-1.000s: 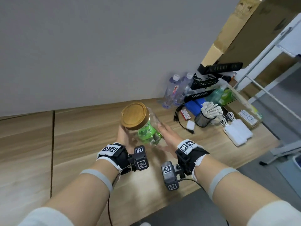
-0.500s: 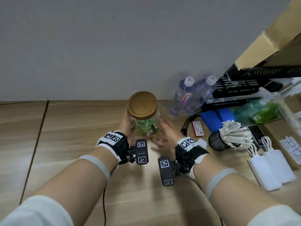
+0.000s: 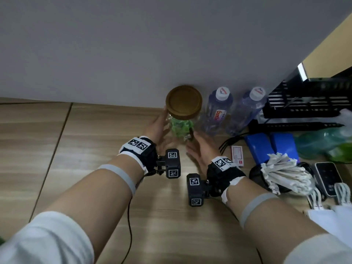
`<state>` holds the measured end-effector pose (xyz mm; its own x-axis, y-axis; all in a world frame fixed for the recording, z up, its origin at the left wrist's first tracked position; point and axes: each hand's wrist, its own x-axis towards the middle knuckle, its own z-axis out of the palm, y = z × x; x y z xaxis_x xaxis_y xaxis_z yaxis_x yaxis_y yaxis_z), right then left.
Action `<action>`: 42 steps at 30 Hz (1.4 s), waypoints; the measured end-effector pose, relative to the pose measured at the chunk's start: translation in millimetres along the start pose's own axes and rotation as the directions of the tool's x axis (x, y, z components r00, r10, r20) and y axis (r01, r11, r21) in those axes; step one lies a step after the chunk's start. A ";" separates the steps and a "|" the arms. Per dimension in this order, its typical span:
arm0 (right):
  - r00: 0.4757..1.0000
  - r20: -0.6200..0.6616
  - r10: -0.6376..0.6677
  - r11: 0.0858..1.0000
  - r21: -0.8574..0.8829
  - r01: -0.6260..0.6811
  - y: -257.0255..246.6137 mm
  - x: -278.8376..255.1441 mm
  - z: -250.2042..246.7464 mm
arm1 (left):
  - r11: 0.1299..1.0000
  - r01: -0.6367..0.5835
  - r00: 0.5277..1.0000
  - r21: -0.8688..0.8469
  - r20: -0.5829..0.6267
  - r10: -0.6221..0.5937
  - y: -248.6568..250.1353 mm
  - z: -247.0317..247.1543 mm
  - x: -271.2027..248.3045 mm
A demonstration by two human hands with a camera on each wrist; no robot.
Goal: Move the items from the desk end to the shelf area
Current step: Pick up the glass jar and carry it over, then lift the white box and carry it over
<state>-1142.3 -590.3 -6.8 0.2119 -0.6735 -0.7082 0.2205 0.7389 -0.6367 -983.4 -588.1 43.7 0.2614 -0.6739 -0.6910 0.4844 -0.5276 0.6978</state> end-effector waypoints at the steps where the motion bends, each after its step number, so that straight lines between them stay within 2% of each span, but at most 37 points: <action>1: 1.000 0.004 0.009 1.000 -0.025 -0.009 2.8 -1.5 2.3 | 0.999 -0.018 1.000 -0.033 0.016 0.018 -4.0 -2.8 -0.9; 6: 0.994 0.015 0.105 0.992 -0.076 -0.103 20.7 -7.7 26.9 | 0.994 -0.095 0.995 -0.054 -0.020 0.094 -6.3 -39.6 -20.6; 11: 0.984 0.132 0.119 0.990 -0.094 -0.107 30.9 -25.3 84.4 | 0.975 -0.183 0.977 -0.122 -0.131 0.167 14.7 -102.8 -61.5; 17: 0.948 0.292 0.127 0.974 -0.220 -0.063 58.9 -67.1 177.7 | 0.924 -0.296 0.919 -0.241 -0.335 0.207 25.5 -211.0 -128.5; 25: 0.911 0.398 0.112 0.921 -0.385 0.055 129.6 -139.5 311.1 | 0.846 -0.429 0.822 -0.316 -0.526 0.221 19.5 -380.0 -219.5; 29: 0.914 0.403 0.046 0.902 -0.410 0.136 174.9 -176.5 387.5 | 0.794 -0.487 0.803 -0.364 -0.544 0.244 24.7 -478.9 -257.8; 34: 0.901 0.432 0.044 0.904 -0.401 0.148 235.1 -221.6 485.0 | 0.758 -0.558 0.769 -0.339 -0.554 0.318 41.0 -595.5 -308.1; 42: 0.861 0.507 0.033 0.882 -0.420 0.214 290.7 -254.7 613.7 | 0.728 -0.627 0.711 -0.278 -0.584 0.390 73.7 -723.3 -346.3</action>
<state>-547.8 -217.1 175.8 0.6727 -0.5666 -0.4758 -0.1599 0.5166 -0.8412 -434.4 -19.6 198.0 0.8629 -0.3832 -0.3295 0.4203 0.1822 0.8889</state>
